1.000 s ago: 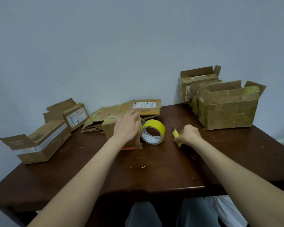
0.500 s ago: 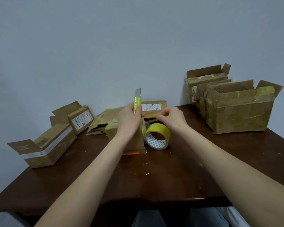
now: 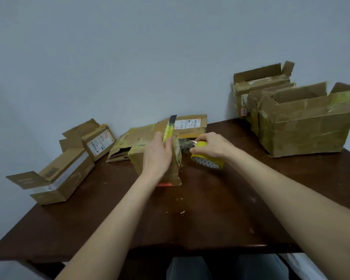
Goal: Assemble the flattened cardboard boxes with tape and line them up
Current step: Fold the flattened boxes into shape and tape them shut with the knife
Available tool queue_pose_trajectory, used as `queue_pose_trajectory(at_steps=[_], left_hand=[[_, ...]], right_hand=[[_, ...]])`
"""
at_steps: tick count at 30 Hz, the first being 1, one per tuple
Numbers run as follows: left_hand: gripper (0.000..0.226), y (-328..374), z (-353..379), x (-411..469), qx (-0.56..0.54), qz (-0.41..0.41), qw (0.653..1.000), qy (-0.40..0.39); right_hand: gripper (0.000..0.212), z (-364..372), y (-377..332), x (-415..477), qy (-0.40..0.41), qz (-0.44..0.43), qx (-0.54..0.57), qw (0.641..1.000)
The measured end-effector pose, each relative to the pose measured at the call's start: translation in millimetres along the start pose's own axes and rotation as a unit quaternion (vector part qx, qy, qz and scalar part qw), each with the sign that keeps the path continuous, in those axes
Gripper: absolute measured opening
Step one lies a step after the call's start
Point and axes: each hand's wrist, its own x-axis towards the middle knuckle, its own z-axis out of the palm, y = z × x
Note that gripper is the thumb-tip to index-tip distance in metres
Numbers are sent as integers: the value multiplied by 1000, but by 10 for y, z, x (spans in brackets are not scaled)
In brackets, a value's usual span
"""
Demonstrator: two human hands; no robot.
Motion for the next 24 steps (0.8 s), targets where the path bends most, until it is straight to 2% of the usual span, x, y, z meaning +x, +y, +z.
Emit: queue_pose_trajectory(at_steps=[5, 8, 12, 17, 24], left_hand=[[20, -16, -23, -19, 8, 8, 1000, 3], [21, -37, -46, -9, 12, 9, 1000, -3], [26, -24, -44, -19, 10, 7, 1000, 5], [23, -25, -48, -68, 23, 25, 999, 10], [34, -53, -131, -60, 10, 23, 999, -24]], right_hand=[[49, 48, 34, -41, -15, -5, -8, 1000], [46, 10, 62, -81, 5, 6, -16, 1000], [35, 17, 77, -156, 16, 0, 62, 998], [24, 76, 71, -276, 87, 41, 80, 992], [11, 182, -93, -316, 181, 91, 109, 973]])
